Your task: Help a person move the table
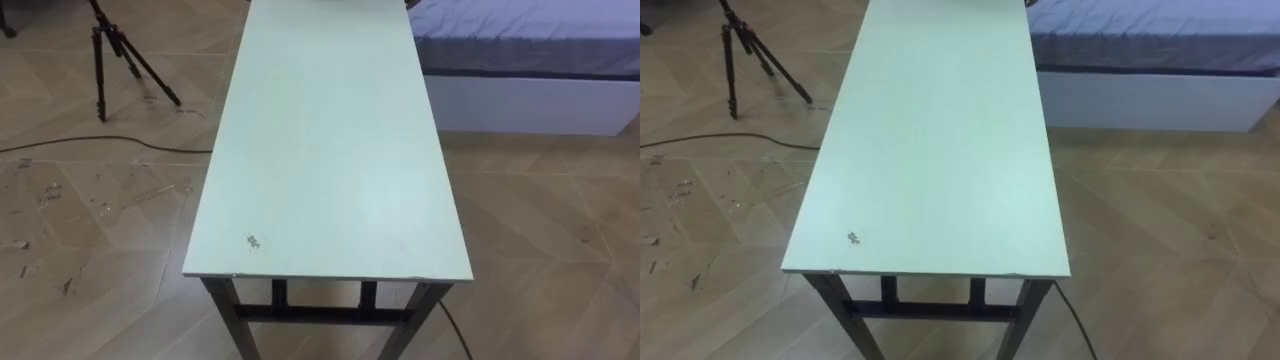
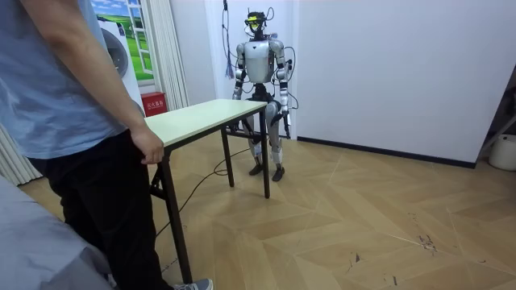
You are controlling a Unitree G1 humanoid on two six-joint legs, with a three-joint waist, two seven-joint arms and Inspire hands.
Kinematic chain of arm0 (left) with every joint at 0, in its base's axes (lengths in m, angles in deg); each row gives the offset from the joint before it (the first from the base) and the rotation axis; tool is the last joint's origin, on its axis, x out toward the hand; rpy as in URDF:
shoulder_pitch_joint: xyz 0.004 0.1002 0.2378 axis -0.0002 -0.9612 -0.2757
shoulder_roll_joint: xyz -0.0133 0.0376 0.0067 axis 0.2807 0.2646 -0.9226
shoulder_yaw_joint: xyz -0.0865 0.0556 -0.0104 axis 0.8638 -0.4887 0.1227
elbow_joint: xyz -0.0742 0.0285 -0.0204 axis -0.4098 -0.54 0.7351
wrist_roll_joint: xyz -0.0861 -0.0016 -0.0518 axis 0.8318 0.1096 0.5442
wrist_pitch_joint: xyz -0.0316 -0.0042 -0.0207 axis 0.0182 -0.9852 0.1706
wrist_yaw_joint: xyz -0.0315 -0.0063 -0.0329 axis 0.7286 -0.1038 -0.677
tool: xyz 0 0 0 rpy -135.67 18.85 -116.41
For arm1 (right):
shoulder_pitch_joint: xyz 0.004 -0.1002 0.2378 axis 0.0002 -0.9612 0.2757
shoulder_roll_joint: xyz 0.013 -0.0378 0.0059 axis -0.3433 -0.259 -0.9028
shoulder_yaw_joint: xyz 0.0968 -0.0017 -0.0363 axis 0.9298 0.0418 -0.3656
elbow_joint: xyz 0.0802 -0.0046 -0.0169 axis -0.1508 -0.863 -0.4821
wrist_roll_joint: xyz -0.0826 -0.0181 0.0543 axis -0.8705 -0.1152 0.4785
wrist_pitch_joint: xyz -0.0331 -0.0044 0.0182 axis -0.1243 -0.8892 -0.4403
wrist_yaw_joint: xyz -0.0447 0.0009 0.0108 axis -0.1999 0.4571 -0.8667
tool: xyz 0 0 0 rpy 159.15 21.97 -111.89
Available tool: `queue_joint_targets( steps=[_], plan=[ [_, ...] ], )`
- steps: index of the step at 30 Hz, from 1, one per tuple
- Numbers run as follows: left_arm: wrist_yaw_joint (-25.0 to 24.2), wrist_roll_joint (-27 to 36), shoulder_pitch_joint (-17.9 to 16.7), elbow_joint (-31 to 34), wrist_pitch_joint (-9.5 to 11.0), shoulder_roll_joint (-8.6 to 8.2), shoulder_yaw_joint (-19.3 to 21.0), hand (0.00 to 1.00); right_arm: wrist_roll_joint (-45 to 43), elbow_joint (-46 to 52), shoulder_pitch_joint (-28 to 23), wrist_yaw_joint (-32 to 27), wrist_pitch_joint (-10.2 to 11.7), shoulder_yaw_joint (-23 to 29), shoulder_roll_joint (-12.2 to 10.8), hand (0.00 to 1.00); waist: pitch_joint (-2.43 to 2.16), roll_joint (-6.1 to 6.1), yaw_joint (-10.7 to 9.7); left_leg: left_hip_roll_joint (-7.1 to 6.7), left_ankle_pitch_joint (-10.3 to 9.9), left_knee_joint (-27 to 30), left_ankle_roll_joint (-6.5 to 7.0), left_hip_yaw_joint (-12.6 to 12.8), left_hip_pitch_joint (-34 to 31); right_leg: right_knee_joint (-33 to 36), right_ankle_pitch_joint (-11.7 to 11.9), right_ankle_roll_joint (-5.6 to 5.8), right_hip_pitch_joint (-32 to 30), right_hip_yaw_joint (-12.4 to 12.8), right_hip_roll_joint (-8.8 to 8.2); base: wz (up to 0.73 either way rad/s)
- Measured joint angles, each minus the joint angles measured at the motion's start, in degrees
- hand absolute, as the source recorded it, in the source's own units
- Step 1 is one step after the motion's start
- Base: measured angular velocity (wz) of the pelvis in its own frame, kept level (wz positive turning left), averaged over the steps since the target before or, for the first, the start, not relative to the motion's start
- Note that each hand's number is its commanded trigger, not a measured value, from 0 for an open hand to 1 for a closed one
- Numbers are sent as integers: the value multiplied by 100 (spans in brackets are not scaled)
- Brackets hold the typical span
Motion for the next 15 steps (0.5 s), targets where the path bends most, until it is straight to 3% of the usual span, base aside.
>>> queue_joint_targets(
  steps=[12, 15],
  plan=[
    [37, -12, 7, -1, -108, 20, 1, 0, -130, -86, 8, 57, -17, 109, 2, 0, -18, 8, -23, -4, 0, 1, 0, -1, -21, -4, -3, 5, -7, -15, -12, 0],
    [-107, 297, 4, -10, -119, 28, -16, 0, -74, -41, -7, 57, -10, 105, 2, 0, -16, 15, -14, -5, 0, 3, 0, -5, -30, -4, -4, 7, -21, -11, -18, 0]
  ],
)
